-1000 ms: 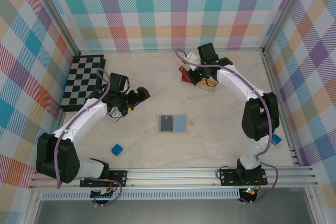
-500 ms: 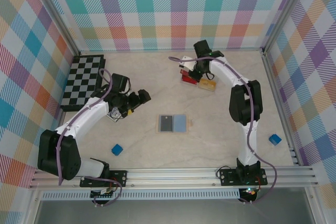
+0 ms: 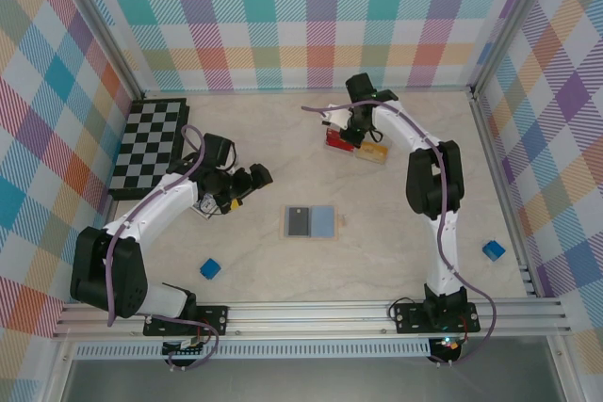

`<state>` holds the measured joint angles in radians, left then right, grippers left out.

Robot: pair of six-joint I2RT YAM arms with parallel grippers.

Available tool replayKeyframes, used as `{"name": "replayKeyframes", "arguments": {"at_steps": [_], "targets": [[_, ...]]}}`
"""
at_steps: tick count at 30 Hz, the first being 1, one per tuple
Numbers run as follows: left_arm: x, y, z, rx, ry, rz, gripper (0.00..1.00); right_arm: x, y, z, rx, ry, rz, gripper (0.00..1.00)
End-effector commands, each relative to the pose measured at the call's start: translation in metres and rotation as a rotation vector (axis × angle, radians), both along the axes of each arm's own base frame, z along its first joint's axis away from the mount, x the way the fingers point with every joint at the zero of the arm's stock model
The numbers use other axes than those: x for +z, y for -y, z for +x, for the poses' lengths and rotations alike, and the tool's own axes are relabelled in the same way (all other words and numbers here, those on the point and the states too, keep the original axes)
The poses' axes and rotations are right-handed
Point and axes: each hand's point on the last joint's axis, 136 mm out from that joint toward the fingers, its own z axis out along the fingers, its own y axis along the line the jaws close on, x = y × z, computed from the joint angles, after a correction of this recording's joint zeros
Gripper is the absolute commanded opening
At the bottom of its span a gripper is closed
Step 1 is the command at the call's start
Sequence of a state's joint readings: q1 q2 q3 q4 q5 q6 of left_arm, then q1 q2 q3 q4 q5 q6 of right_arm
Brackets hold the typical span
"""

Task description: Take the credit cards out of the card holder

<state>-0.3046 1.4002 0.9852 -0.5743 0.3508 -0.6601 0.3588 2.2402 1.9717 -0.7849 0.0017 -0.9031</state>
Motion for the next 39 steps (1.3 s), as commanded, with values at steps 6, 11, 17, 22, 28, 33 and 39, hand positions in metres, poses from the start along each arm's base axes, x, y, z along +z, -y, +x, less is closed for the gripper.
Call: {"name": "replayKeyframes", "arguments": {"at_steps": [6,11,17,22,28,33,39], "targets": [[-0.009,0.0,-0.003,-0.018,-0.028,-0.014,1.0,-0.005,0.007,0.003,0.025,-0.011,-0.044,0.02],[-0.01,0.0,-0.003,-0.02,-0.03,-0.014,1.0,-0.006,0.005,0.004,0.014,-0.012,-0.035,0.06],[-0.011,0.001,-0.003,-0.024,-0.032,-0.017,1.0,-0.006,0.005,0.009,-0.016,-0.013,-0.031,0.1],[-0.011,0.001,-0.003,-0.025,-0.031,-0.019,1.0,0.001,0.005,0.009,-0.033,-0.004,-0.017,0.15],[-0.009,0.001,-0.004,-0.026,-0.027,-0.022,1.0,0.022,0.004,0.007,-0.071,0.016,0.018,0.19],[-0.008,0.001,-0.006,-0.027,-0.023,-0.024,1.0,0.057,-0.001,-0.013,-0.145,0.0,0.132,0.23],[-0.011,0.003,-0.011,-0.045,-0.025,-0.028,1.0,0.094,-0.008,-0.052,-0.343,-0.04,0.336,0.3]]}}
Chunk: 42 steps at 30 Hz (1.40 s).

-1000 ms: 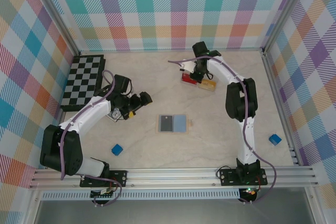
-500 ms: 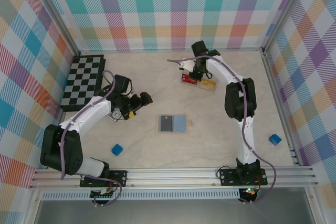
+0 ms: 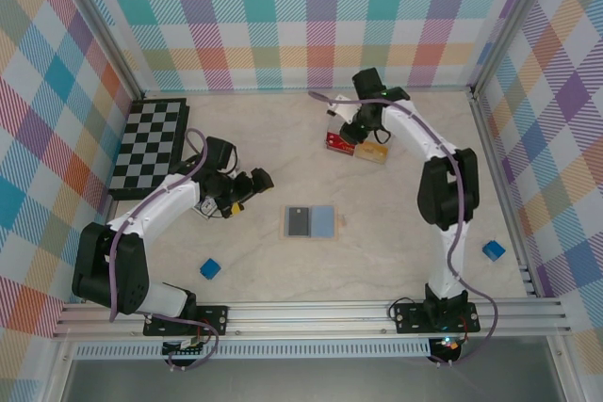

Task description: Take the credit cards out of the card holder

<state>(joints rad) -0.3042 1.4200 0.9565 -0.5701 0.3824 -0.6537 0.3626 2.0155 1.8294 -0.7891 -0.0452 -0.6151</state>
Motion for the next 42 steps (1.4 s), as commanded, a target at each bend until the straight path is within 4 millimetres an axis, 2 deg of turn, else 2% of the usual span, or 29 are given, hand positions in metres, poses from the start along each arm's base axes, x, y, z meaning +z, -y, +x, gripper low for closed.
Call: {"name": "replayKeyframes", "arguments": {"at_steps": [1,4,8,12,16,19,22,28,35,42], "targets": [[0.004,0.002,-0.003,-0.03,0.021,-0.02,1.0,0.037,-0.012,-0.025,-0.151,-0.015,0.195,0.31],[0.003,0.007,-0.007,-0.048,0.019,-0.023,1.0,0.045,-0.014,-0.049,-0.273,-0.06,0.303,0.36],[0.001,0.012,-0.011,-0.062,0.02,-0.026,0.99,0.05,-0.023,-0.086,-0.411,-0.188,0.443,0.34],[-0.003,0.015,-0.015,-0.067,0.016,-0.025,1.0,0.047,-0.042,-0.129,-0.43,-0.277,0.498,0.35],[-0.01,0.012,-0.016,-0.058,0.008,-0.003,1.0,0.033,-0.059,-0.16,-0.47,-0.366,0.545,0.38],[-0.016,0.007,-0.016,-0.042,0.001,0.024,1.0,0.009,-0.07,-0.177,-0.506,-0.38,0.484,0.44],[-0.021,0.002,-0.015,-0.028,0.003,0.056,1.0,-0.019,-0.083,-0.189,-0.523,-0.383,0.407,0.51],[-0.026,-0.012,-0.014,0.002,-0.004,0.124,1.0,-0.057,-0.11,-0.203,-0.512,-0.356,0.243,0.6],[-0.028,-0.022,-0.016,0.035,-0.021,0.146,1.0,-0.094,-0.111,-0.206,-0.537,-0.352,0.088,0.61],[-0.028,-0.012,-0.016,0.005,-0.032,0.096,1.0,-0.117,-0.109,-0.209,-0.551,-0.394,0.014,0.63]]}}
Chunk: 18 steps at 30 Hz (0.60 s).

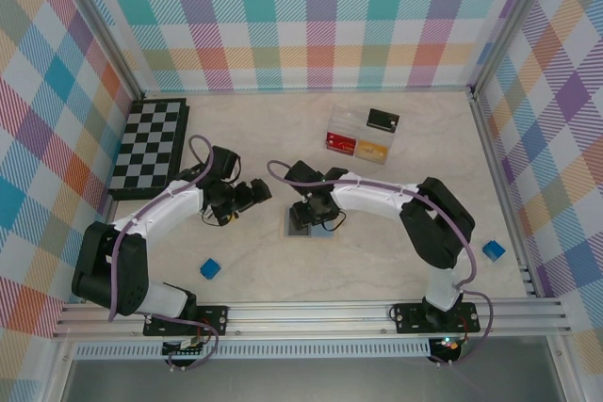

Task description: Take the credit cards out of the card holder

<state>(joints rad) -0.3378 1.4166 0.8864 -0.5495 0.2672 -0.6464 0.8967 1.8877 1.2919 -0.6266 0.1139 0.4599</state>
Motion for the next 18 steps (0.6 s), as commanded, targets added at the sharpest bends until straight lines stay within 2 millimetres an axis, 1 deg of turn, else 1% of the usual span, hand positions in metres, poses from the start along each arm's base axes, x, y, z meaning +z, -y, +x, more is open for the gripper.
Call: {"name": "replayKeyframes", "arguments": {"at_steps": [1,5,9,14,18], "targets": [[-0.001,0.003,-0.005,-0.01,-0.027,-0.033,0.99,-0.006,0.002,0.001,-0.02,-0.026,-0.036,0.63],[0.001,0.013,-0.007,-0.044,-0.036,-0.082,0.97,-0.013,0.006,0.002,-0.039,-0.033,-0.066,0.63],[0.0,0.016,-0.008,-0.058,-0.042,-0.103,0.95,-0.02,0.015,0.003,-0.053,-0.034,-0.115,0.62],[-0.002,0.027,-0.01,-0.078,-0.055,-0.15,0.91,-0.031,0.022,0.0,-0.066,-0.06,-0.135,0.56],[-0.005,0.039,-0.012,-0.096,-0.068,-0.201,0.86,-0.034,0.025,-0.002,-0.074,-0.074,-0.125,0.52]]}}
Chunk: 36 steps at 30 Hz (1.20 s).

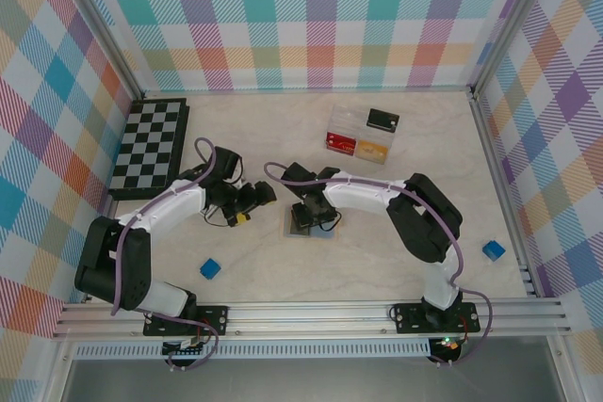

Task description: Take the credit cards out of the card holder

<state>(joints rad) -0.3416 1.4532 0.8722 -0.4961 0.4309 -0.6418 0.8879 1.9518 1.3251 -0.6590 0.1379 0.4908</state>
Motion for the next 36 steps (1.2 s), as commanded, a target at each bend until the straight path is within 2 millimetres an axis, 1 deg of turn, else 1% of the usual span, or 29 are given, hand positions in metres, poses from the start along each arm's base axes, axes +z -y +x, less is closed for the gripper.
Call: {"name": "replayKeyframes", "arguments": {"at_steps": [1,3,7,12,17,22,23,26,28,36], "targets": [[-0.003,0.016,-0.006,-0.032,-0.024,-0.076,0.84,-0.018,0.02,-0.007,-0.032,-0.053,-0.062,0.51],[-0.003,0.023,-0.007,-0.043,-0.029,-0.107,0.78,-0.019,0.021,-0.007,-0.036,-0.057,-0.051,0.49],[-0.005,0.037,-0.01,-0.073,-0.038,-0.153,0.6,-0.02,0.023,-0.009,-0.038,-0.069,-0.037,0.46],[-0.016,0.052,-0.019,-0.109,-0.07,-0.172,0.48,-0.023,0.024,-0.01,-0.043,-0.086,-0.023,0.44],[-0.021,0.064,-0.024,-0.141,-0.085,-0.183,0.42,-0.024,0.027,-0.011,-0.044,-0.089,-0.028,0.43],[-0.028,0.065,-0.022,-0.135,-0.097,-0.161,0.35,-0.026,0.029,-0.011,-0.048,-0.092,-0.029,0.43],[-0.026,0.067,-0.016,-0.134,-0.07,-0.17,0.34,-0.026,0.029,-0.011,-0.048,-0.092,-0.029,0.42],[-0.03,0.07,-0.013,-0.129,-0.073,-0.175,0.28,-0.027,0.029,-0.012,-0.048,-0.096,-0.025,0.41],[-0.031,0.072,-0.011,-0.128,-0.076,-0.186,0.27,-0.028,0.028,-0.012,-0.047,-0.1,-0.023,0.4],[-0.037,0.076,-0.01,-0.137,-0.088,-0.188,0.26,-0.028,0.026,-0.013,-0.047,-0.106,-0.003,0.4]]}}
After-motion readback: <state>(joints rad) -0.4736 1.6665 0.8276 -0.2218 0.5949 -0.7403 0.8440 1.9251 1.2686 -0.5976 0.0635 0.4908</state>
